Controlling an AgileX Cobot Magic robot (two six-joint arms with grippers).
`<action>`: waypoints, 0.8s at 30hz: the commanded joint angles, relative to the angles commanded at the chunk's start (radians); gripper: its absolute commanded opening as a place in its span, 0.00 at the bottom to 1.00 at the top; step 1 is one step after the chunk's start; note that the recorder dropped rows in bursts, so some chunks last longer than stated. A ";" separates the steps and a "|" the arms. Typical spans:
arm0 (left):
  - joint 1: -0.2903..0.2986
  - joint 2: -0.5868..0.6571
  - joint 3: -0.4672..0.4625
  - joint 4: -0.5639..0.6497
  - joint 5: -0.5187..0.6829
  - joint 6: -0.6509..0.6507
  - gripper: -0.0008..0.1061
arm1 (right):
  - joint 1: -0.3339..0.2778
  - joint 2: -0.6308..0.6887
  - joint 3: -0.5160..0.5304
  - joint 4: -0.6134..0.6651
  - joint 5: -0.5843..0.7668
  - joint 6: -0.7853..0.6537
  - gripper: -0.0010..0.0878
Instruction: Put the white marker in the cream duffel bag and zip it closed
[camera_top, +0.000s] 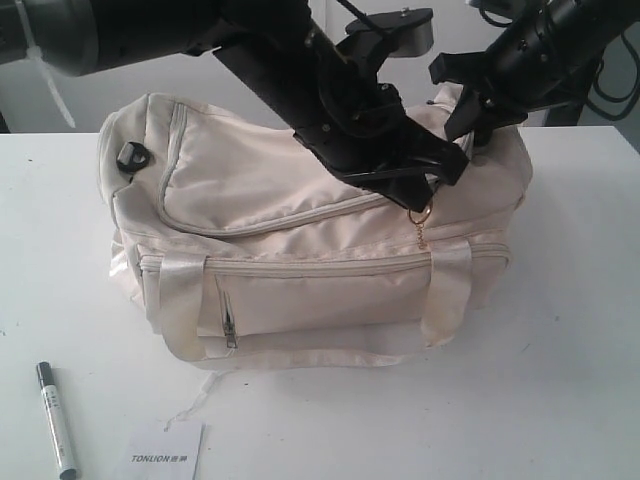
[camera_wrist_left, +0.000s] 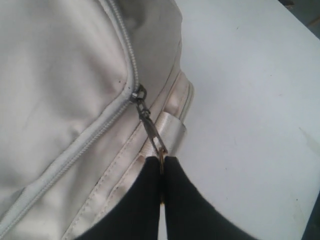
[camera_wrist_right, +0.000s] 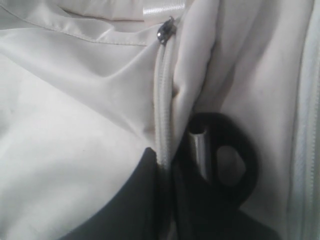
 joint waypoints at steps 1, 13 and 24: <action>0.000 -0.002 0.000 0.000 0.000 0.000 0.01 | 0.000 0.000 0.000 0.000 0.000 0.000 0.01; 0.000 -0.028 0.000 0.010 0.022 0.051 0.01 | 0.000 0.000 0.000 0.000 -0.011 0.000 0.01; 0.000 -0.049 0.000 0.029 0.067 0.127 0.01 | 0.000 0.000 0.000 -0.011 -0.016 0.000 0.01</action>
